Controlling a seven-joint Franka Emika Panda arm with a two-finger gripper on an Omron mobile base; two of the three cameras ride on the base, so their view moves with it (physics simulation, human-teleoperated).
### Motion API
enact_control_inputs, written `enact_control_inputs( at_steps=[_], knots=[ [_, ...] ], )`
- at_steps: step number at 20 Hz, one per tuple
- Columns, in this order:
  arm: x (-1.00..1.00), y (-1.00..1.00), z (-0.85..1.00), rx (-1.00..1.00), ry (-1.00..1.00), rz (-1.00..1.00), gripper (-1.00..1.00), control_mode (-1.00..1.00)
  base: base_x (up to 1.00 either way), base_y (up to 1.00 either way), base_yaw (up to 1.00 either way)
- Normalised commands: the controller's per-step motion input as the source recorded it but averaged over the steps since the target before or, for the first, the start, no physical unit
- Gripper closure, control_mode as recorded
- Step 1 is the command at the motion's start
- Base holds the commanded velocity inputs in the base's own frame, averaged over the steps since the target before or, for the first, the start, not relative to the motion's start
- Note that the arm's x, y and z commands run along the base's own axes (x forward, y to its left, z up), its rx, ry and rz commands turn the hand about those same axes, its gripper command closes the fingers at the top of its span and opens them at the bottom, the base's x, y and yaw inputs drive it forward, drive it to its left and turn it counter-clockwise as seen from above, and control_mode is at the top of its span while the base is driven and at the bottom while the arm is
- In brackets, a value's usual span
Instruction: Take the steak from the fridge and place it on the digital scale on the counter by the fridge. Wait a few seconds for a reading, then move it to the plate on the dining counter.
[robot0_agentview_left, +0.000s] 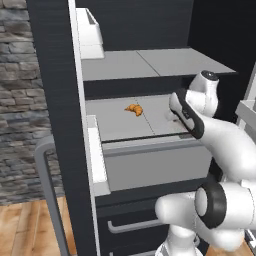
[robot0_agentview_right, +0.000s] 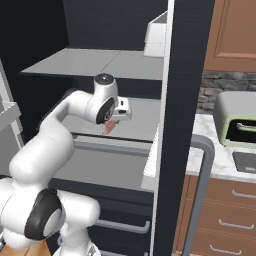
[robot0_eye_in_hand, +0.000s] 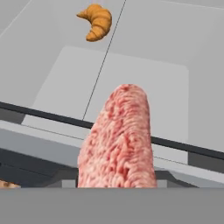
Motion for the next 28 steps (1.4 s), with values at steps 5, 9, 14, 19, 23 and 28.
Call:
enact_control_inputs(
  at_steps=[5, 9, 14, 19, 23, 28],
  knots=[
    [-1.00, 0.32, 0.71, -0.02, 0.00, 0.00, 1.00, -1.00, 0.00, 0.00, 0.00],
    [-1.00, 0.48, 0.69, -0.05, 0.00, 0.00, 1.00, -1.00, 0.00, 0.00, 0.00],
    [-0.95, 0.28, 0.57, -0.02, -0.13, 0.00, 1.00, -1.00, 0.00, 0.00, 0.00],
    [-0.18, 0.01, 0.03, 0.00, -0.05, 0.00, 1.00, -1.00, 0.00, 0.00, 0.00],
    [0.00, 0.00, 0.00, 0.00, 0.00, 0.00, 1.00, -1.00, 0.00, 0.00, 0.00],
    [-0.04, 0.00, 0.00, 0.00, 0.00, 0.00, 1.00, 1.00, -0.78, 0.00, -0.11]
  ],
)
